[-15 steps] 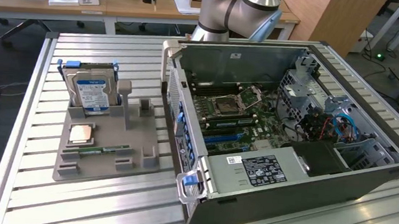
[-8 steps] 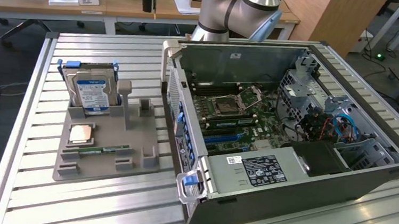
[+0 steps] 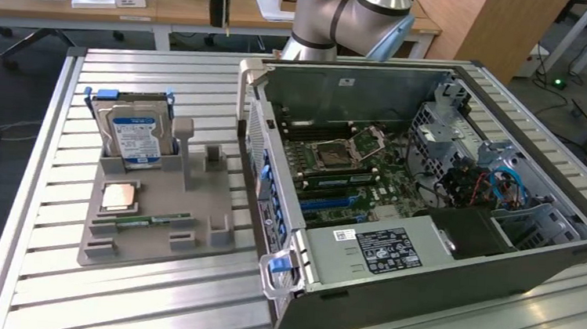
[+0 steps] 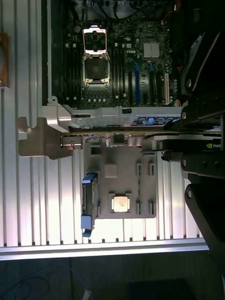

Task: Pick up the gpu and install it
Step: 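Pick up the gpu and move the gpu toward the slot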

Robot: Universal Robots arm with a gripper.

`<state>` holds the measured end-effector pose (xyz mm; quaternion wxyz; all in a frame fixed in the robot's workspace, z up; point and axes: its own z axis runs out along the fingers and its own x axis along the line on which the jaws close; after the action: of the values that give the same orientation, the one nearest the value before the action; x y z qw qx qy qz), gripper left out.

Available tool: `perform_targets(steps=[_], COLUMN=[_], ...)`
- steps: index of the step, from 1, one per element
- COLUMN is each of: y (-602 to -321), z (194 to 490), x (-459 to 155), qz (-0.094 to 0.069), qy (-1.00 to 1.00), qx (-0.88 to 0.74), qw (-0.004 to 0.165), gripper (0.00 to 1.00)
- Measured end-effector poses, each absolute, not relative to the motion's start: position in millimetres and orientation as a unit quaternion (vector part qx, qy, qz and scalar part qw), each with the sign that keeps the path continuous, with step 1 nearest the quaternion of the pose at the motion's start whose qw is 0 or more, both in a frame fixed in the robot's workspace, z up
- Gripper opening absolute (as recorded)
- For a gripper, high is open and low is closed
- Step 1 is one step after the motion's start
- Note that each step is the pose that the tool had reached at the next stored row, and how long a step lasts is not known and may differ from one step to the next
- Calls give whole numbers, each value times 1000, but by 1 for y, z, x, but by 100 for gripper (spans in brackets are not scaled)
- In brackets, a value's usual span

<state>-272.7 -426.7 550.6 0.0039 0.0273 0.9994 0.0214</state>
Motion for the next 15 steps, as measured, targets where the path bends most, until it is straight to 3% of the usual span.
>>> perform_targets(steps=[15], y=[-427], z=[529], x=[-273], qz=[21], qy=[999], qx=[27], qw=[4], gripper=[27])
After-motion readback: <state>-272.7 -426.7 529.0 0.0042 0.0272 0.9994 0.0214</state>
